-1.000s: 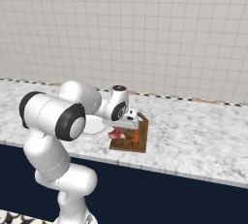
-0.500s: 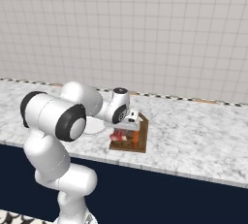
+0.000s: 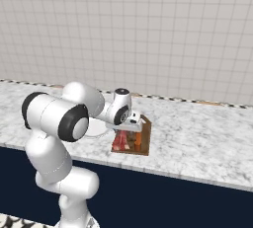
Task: Pick up the knife from the drawer and place it on the cutting board. Then place the meat from the plate to the cutting board.
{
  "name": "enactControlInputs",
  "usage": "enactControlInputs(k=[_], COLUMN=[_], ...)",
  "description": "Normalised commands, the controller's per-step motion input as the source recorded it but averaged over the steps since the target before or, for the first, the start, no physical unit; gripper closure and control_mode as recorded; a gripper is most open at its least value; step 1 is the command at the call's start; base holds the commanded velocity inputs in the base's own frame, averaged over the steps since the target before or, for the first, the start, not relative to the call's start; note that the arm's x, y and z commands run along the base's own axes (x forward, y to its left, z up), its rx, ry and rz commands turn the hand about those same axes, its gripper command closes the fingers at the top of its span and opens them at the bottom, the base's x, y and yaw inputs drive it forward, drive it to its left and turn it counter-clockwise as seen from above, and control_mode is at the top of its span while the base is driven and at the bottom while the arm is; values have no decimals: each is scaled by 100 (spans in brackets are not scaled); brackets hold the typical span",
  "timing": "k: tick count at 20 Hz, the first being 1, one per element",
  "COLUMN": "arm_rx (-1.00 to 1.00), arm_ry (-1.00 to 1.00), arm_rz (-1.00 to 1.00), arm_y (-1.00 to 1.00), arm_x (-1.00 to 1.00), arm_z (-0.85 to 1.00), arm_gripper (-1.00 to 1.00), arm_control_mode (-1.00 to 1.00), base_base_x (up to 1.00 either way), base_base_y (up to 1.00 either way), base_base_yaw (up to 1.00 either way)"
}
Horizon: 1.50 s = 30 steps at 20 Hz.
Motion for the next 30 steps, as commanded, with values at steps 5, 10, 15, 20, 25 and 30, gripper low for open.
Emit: enactControlInputs(k=[5, 10, 15, 20, 25, 30], arm_rx=[0, 0, 0, 8, 11, 18], arm_ry=[0, -1, 0, -7, -23, -29], arm_rz=[0, 0, 0, 7, 11, 9], arm_y=[16, 51, 68, 66, 49, 16], arm_x=[-42, -72, -72, -70, -77, -98], arm_z=[60, 83, 87, 81, 74, 67], arm_gripper=[-100, -100, -100, -100, -100, -100], arm_control_mode=[-100, -100, -100, -100, -100, -100], base_base_x=[0, 0, 0, 0, 0, 0], base_base_y=[0, 0, 0, 0, 0, 0], base_base_yaw=[0, 0, 0, 0, 0, 0])
